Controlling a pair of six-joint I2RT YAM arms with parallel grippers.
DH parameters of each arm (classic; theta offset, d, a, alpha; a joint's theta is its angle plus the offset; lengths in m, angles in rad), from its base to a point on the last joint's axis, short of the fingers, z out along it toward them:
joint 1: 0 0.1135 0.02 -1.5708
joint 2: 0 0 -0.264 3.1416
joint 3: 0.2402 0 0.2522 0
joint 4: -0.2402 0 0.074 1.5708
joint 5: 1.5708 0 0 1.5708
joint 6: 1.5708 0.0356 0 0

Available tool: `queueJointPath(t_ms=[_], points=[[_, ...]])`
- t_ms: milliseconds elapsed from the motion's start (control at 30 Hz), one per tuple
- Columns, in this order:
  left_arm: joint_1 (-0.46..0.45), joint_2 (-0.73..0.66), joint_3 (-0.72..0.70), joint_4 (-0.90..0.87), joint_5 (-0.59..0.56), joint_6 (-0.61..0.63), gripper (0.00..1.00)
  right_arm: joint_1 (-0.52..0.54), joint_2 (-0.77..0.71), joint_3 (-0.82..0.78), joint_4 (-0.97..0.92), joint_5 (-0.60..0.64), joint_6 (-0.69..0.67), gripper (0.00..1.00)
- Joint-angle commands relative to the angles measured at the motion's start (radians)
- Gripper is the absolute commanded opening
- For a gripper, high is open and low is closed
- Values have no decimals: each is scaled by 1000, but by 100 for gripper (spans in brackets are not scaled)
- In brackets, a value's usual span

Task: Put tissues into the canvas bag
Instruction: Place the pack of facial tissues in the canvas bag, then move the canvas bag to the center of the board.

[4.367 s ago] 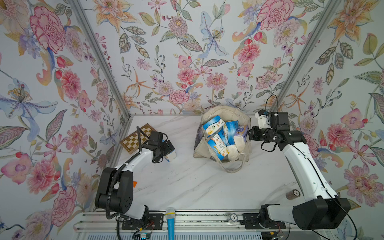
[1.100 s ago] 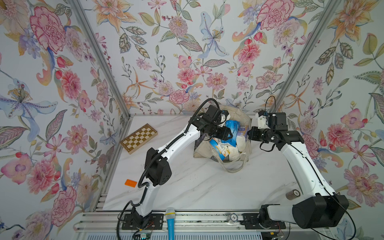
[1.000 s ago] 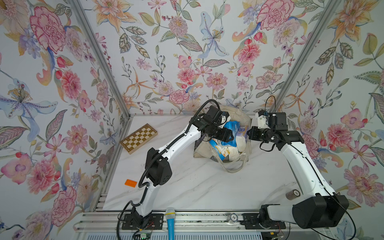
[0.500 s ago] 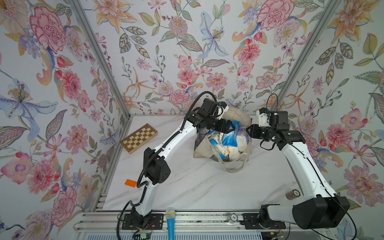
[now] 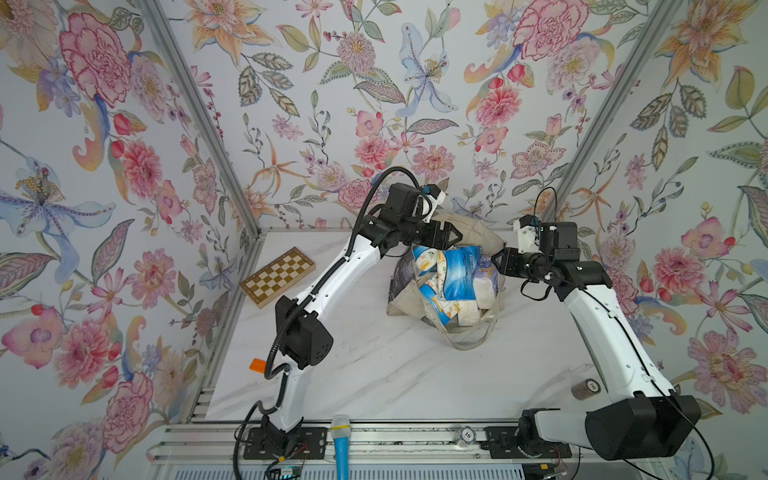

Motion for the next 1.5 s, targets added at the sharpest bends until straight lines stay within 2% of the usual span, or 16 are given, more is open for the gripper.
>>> queueJointPath(t_ms=[0,133,267,433,500,800,1000,1067,1200,1233,1467], points=[[20,-67,-2,8,-16,11,84,-5,-25,18,13,4,-1,38],[21,-118,-2,-25,-84,61,78,-10,-32,16,14,8,1,39],[26,-155,-4,-111,-226,106,69,-13,-35,12,14,10,1,39],[36,-156,-5,-259,-389,122,45,-21,-45,6,13,15,3,38],[36,-144,-5,-303,-417,121,40,-22,-46,4,13,14,4,38],[33,-137,-98,-308,-396,113,44,-22,-47,-6,10,8,12,38],[33,-103,-99,-345,-422,129,43,-22,-49,-7,12,8,10,38],[33,-91,-96,-355,-423,140,36,-22,-49,-6,11,8,9,38],[34,-78,-84,-357,-449,148,3,-22,-46,-7,11,4,9,38],[36,-78,-82,-353,-458,146,0,-24,-46,-9,11,5,9,38],[66,-78,-58,-367,-523,139,0,-24,-31,-20,11,-7,10,31]])
